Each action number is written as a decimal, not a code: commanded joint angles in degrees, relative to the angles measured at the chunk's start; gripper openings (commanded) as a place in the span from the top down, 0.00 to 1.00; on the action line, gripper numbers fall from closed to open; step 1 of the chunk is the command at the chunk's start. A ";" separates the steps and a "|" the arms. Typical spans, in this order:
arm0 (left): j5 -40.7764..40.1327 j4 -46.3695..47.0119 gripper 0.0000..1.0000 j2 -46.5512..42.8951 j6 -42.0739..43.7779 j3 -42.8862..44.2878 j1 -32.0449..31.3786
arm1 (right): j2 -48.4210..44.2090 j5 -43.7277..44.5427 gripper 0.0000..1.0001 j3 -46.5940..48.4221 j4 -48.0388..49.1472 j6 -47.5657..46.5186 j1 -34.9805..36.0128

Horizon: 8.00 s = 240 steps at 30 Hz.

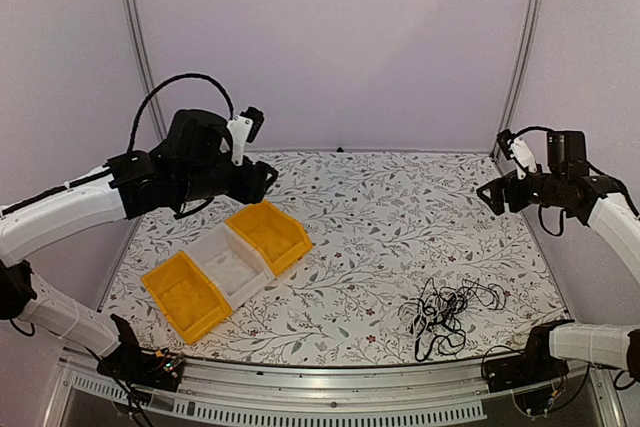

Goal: Untangle the cables

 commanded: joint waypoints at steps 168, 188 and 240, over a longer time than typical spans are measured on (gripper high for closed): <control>20.86 33.90 1.00 31.20 2.60 28.67 -16.70 | 27.90 -37.10 1.00 57.41 -41.98 -21.98 16.53; 12.26 25.49 1.00 25.04 -3.96 34.53 -16.67 | 13.41 -41.71 0.20 12.01 10.69 -3.22 22.79; -8.31 12.16 1.00 8.02 12.95 50.83 -17.21 | 23.27 -29.19 0.98 4.71 7.91 -4.86 12.40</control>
